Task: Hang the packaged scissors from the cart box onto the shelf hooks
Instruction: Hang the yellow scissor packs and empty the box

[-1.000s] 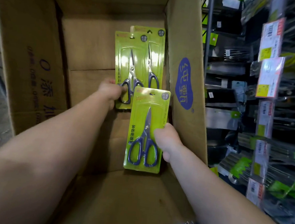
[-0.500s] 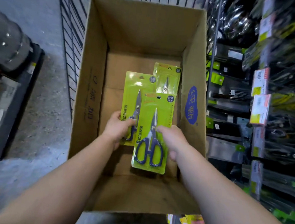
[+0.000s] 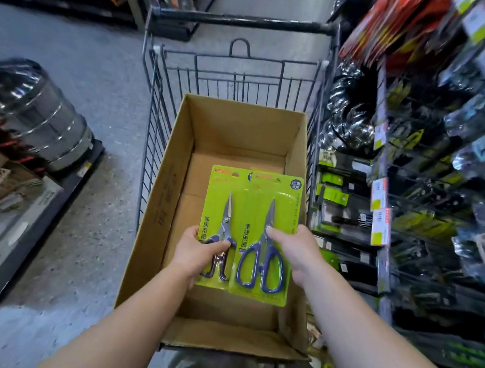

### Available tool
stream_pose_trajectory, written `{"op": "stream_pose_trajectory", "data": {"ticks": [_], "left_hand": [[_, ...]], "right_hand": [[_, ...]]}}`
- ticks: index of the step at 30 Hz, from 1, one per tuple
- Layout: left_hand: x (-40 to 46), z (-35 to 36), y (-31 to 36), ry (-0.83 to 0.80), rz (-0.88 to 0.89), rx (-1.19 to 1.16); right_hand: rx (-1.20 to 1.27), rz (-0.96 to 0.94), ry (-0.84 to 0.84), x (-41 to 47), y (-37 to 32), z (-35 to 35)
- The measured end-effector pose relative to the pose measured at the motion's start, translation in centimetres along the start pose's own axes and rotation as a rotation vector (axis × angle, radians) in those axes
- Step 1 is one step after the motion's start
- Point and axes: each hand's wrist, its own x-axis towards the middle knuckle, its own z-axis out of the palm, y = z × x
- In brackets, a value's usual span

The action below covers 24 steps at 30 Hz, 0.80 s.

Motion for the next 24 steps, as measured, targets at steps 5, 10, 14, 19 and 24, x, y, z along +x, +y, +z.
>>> {"op": "stream_pose_trajectory", "data": {"ticks": [5, 10, 14, 19, 24], "left_hand": [[-1.3, -0.1, 0.9, -0.062, 0.027, 0.040], [-1.3, -0.7, 1.4, -0.155, 0.063, 0.079], [-1.5, -2.4, 1.6, -0.248, 0.094, 0.108], [-2.1, -5.5, 1.7, -0.359, 0.189, 0.208], [-3.4, -8.0, 0.4, -0.464, 0.279, 0.354]], "right_hand": [[0.015, -0.051, 0.037, -2.0, 0.1, -1.6], [0.040, -0.075, 0.151, -3.3, 1.1, -1.8], [0.095, -0.090, 0.256, -4.6, 2.8, -0.3], [0.116, -0.084, 0.462, -10.7, 3.4, 3.7], [0.143, -0.051, 0.572, -15.5, 6.1, 7.1]]}}
